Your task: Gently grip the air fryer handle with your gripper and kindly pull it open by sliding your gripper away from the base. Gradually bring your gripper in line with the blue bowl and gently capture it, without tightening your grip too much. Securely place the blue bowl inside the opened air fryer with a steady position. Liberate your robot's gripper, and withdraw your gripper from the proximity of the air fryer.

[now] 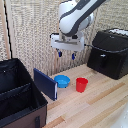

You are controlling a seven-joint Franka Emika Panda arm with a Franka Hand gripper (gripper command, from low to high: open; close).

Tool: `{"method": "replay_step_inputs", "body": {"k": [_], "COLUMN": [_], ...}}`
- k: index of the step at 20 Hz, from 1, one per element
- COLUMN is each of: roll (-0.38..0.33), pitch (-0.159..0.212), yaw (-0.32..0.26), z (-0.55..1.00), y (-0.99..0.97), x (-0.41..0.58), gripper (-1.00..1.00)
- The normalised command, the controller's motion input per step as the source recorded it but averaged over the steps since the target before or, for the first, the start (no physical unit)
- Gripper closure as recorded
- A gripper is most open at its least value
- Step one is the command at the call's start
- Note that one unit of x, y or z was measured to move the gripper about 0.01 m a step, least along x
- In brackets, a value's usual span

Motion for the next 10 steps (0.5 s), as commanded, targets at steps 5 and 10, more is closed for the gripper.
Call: {"method": "replay_step_inputs", "body": {"k": [5, 10], "roll": [-0.375, -0.375], "pitch": [-0.097, -0.12], "yaw": [0.015, 0.014], "z": [-0.02, -0.07], "y": [0.0, -0.02], "x": [-0.115, -0.108], "gripper": [-1.0, -1.0]}}
